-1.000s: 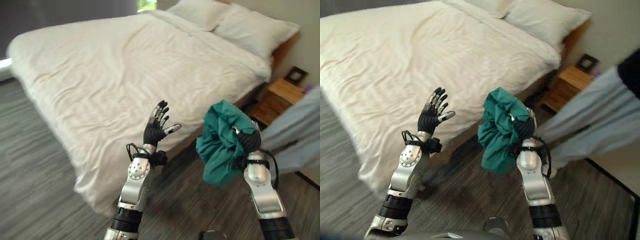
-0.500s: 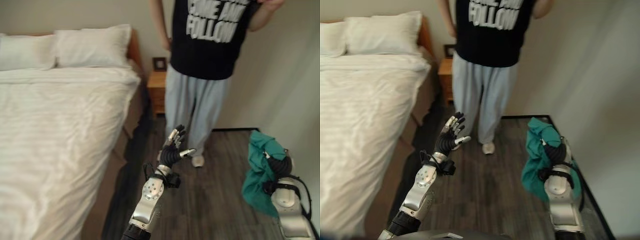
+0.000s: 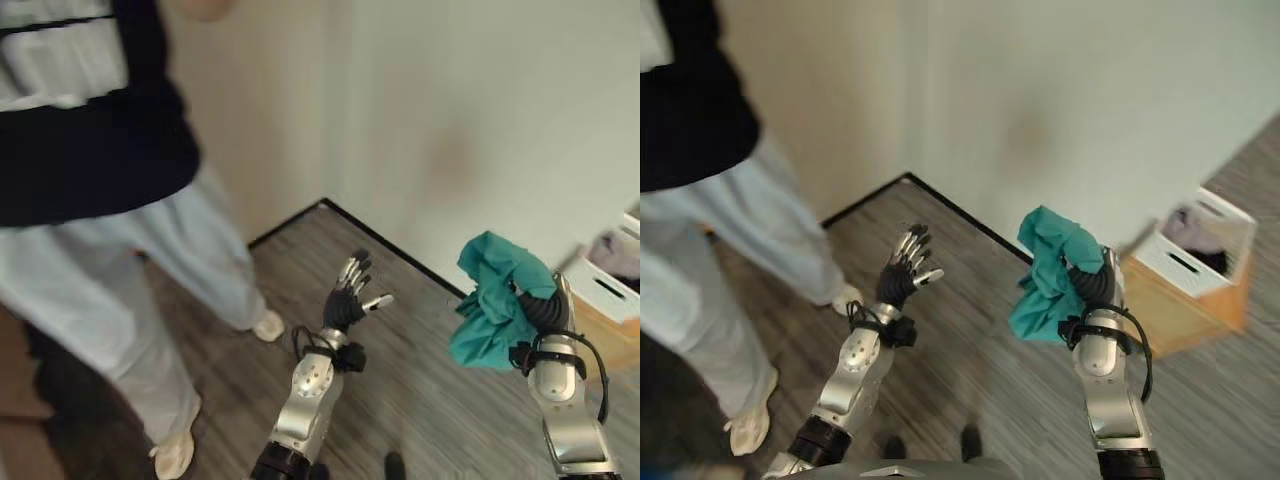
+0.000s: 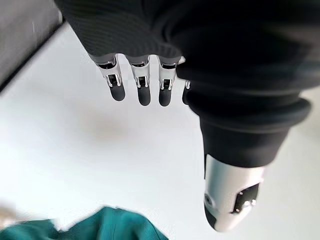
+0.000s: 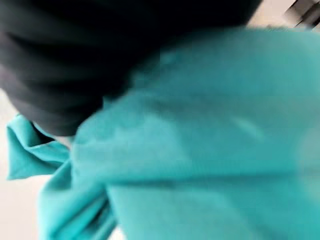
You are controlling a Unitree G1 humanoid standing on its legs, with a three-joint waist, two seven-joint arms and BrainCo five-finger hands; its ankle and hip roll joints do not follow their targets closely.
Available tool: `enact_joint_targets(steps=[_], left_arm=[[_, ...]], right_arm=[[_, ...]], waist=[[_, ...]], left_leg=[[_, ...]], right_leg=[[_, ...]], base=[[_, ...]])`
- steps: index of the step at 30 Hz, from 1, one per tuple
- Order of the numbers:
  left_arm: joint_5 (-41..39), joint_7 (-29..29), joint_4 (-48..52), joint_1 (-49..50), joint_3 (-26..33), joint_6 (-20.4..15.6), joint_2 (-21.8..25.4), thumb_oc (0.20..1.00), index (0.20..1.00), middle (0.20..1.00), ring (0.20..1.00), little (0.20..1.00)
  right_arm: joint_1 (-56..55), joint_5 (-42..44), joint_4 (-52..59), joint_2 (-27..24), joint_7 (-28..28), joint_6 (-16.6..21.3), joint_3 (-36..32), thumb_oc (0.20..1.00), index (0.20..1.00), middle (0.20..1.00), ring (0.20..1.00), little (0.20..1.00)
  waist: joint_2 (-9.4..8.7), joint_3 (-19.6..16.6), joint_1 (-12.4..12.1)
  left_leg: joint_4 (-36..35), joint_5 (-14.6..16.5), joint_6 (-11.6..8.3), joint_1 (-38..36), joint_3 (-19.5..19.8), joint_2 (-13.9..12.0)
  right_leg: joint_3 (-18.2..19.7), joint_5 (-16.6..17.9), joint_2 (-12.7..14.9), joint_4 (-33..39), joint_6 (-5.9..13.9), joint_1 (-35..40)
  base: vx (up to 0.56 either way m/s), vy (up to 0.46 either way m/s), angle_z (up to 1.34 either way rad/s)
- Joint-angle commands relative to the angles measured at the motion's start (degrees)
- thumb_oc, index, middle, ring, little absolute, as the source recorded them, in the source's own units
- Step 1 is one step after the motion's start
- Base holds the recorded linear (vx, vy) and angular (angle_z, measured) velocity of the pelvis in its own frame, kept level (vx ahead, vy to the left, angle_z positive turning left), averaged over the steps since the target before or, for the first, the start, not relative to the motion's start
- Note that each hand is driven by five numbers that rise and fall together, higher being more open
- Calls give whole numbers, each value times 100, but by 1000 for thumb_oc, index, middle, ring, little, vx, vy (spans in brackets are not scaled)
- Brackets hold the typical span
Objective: Pick up bed clothes into laundry basket.
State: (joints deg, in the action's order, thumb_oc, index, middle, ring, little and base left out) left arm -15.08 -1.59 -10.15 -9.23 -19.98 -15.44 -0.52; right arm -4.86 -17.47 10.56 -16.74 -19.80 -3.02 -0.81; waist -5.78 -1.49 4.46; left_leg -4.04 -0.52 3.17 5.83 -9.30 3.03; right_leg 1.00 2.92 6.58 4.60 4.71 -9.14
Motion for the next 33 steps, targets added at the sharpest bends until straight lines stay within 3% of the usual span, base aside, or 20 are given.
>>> enact_joint_targets(steps=[1,2,5,11,12,14,15,16,17,18,19,22,23,24,25,26,29,30,31,33], left_arm=[[52,111,-93,-509,-161,-129,-432,1000,1000,1000,1000,1000],[70,101,-79,-498,-179,-144,-456,1000,1000,1000,1000,1000],[93,115,-92,-434,-248,-176,-558,1000,1000,1000,1000,1000],[80,80,-148,-142,-491,-285,-863,1000,1000,1000,1000,1000],[60,97,-192,-108,-569,-310,-964,1000,1000,1000,1000,1000],[32,95,-169,-27,-622,-319,-1039,1000,1000,1000,1000,1000],[64,13,-153,-59,-602,-346,-1075,1000,1000,1000,1000,1000],[58,-37,-160,-117,-582,-372,-1123,1000,1000,1000,1000,1000],[97,-146,-120,-154,-546,-439,-1161,1000,1000,1000,1000,1000],[71,-187,-92,-121,-523,-484,-1175,1000,1000,1000,1000,1000],[-36,-240,-54,-74,-449,-595,-1208,1000,1000,1000,1000,1000],[-49,-265,-59,-59,-340,-667,-1183,1000,1000,1000,1000,1000],[-42,-272,-100,-36,-277,-665,-1155,1000,1000,1000,1000,1000],[-34,-302,-98,8,-183,-669,-1079,1000,1000,1000,1000,1000],[-25,-308,-97,68,-167,-694,-1017,1000,1000,1000,1000,1000],[-41,-300,-105,68,-164,-688,-993,1000,1000,1000,1000,1000],[-130,-244,-14,265,-111,-553,-925,1000,1000,1000,1000,1000],[-178,-127,-13,356,-143,-500,-856,1000,1000,1000,1000,1000],[-221,-62,28,457,-170,-473,-775,1000,1000,1000,1000,1000],[-243,-75,114,453,-225,-472,-691,1000,1000,1000,1000,1000]], right_arm=[[390,-49,-123,-404,-215,527,-111,200,200,200,200,200],[355,-67,-157,-389,-207,577,-63,200,200,200,200,200],[480,-109,-321,-370,-273,639,59,200,200,200,200,200],[469,-163,-513,-418,-281,490,142,200,200,200,200,200],[503,-166,-590,-441,-238,445,155,200,200,200,200,200],[556,-195,-612,-545,-198,371,139,200,200,200,200,200],[670,-226,-573,-609,-154,307,200,200,200,200,200,200],[766,-256,-535,-656,-159,292,223,200,200,200,200,200],[834,-352,-505,-740,-164,275,240,200,200,200,200,200],[875,-376,-527,-777,-146,273,257,200,200,200,200,200],[1053,-431,-644,-827,-96,238,349,200,200,200,200,200],[1294,-431,-847,-713,-25,181,492,200,200,200,200,200],[1415,-424,-1009,-662,20,152,580,200,200,200,200,200],[1505,-389,-1321,-675,78,95,594,200,200,200,200,200],[1739,-273,-1714,-800,199,57,578,200,200,200,200,200],[2008,-235,-2040,-841,226,12,601,200,200,200,200,200],[2081,-385,-2984,-797,361,-177,646,200,200,200,200,200],[1997,-406,-3419,-766,387,-176,674,200,200,200,200,200],[1953,-463,-3794,-773,366,-190,713,200,200,200,200,200],[1913,-468,-4197,-873,449,-240,717,200,200,200,200,200]], waist=[[222,-286,-358],[242,-308,-361],[291,-368,-451],[446,-400,-466],[517,-389,-457],[511,-261,-471],[487,-83,-556],[480,46,-648],[437,76,-701],[440,129,-761],[477,204,-861],[508,199,-917],[596,170,-1010],[698,124,-1131],[747,73,-1285],[749,32,-1354],[814,-251,-1642],[737,-352,-1686],[611,-363,-1687],[534,-323,-1618]], left_leg=[[-96,-28,-620,-136,-833,-939],[-96,-11,-604,-181,-1037,-985],[-96,57,-575,-378,-1504,-971],[-96,378,-637,-920,-1765,-795],[68,464,-759,-1084,-1880,-796],[1451,621,-917,-897,-1896,-1076],[2557,186,-966,-396,-1585,-1375],[3370,-57,-937,193,-1104,-1443],[3985,138,-688,1136,-285,-980],[3929,326,-586,1379,-28,-686],[3276,569,-510,1537,317,-470],[2073,293,-527,1276,308,-610],[1491,-36,-484,1308,364,-650],[194,-625,-564,1161,424,-597],[-96,-922,-681,1384,412,-472],[-96,-962,-698,1480,279,-431],[-96,-1161,-363,1205,271,-352],[-96,-1193,-241,1001,303,-248],[-96,-1192,-178,784,307,-154],[-96,-1078,-237,447,366,-106]], right_leg=[[-2157,143,-197,-21,-255,147],[-2565,130,-144,-45,-263,140],[-3112,139,9,-4,-328,214],[-2736,130,-67,40,-472,253],[-2655,69,-83,40,-488,323],[-2487,5,-101,40,-506,466],[-2297,-45,-108,40,-553,605],[-2231,-79,-136,40,-618,636],[-2010,-155,-145,40,-690,530],[-1820,-174,-161,40,-684,529],[-1490,-222,-177,40,-650,563],[-1250,-248,-213,40,-627,631],[-1195,-317,-317,40,-628,730],[-1110,-482,-450,40,-653,934],[-1068,-742,-582,40,-709,1232],[-1065,-849,-618,40,-733,1384],[-949,-1230,-809,40,-679,1916],[-1010,-1245,-806,40,-651,2191],[-1151,-1226,-739,-110,-470,2397],[-1306,-1331,-548,-1465,59,2021]], base=[[-80,-172,-103],[-1,-107,-113],[92,20,-101],[172,-12,-54],[172,-81,-78],[214,-171,-64],[97,-202,-49],[39,-138,-92],[26,-39,-100],[137,65,-84],[242,71,-85],[273,37,-119],[488,-13,-64],[769,-50,-37],[768,-90,-14],[640,-81,-5],[637,-37,-6],[655,-25,-7],[569,-32,1],[497,-32,35]])
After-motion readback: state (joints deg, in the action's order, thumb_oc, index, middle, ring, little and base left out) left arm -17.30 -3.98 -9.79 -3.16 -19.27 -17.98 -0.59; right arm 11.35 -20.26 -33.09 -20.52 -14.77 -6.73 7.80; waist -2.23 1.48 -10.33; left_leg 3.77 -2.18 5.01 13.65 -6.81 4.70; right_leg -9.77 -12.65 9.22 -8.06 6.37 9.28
